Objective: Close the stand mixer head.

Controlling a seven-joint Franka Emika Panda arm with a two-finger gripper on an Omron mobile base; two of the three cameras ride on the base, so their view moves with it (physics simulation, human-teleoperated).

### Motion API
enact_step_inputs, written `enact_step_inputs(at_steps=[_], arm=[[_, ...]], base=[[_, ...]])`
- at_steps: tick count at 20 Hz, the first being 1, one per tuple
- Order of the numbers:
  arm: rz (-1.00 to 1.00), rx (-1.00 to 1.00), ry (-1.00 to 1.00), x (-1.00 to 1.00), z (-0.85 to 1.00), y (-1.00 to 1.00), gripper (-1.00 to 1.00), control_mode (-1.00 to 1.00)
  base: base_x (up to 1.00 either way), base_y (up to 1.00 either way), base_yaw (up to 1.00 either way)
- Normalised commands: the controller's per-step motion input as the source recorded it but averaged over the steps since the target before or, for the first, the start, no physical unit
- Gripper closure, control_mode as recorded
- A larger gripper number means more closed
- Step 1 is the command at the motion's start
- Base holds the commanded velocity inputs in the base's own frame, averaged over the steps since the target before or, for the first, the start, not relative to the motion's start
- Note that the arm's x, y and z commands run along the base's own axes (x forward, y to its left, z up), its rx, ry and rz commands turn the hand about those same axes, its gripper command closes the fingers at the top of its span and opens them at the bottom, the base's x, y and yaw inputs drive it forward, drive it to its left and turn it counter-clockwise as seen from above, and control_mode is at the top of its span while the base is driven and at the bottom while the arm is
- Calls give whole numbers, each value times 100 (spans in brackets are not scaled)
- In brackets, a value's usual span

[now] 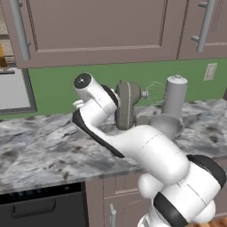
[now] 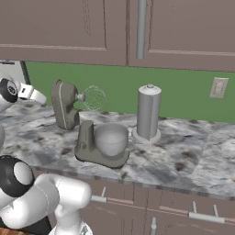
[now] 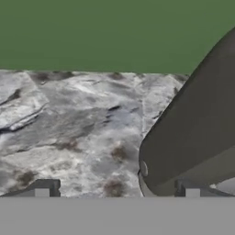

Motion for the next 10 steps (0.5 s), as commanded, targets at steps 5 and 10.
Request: enact_step_inputs(at_steps=[5,10], arm=[[-42,-3,-21,39,0,-23,-100,-100],[-43,9,-2,66,0,-83,-100,-100]], base=[[0,0,0],[0,0,0]])
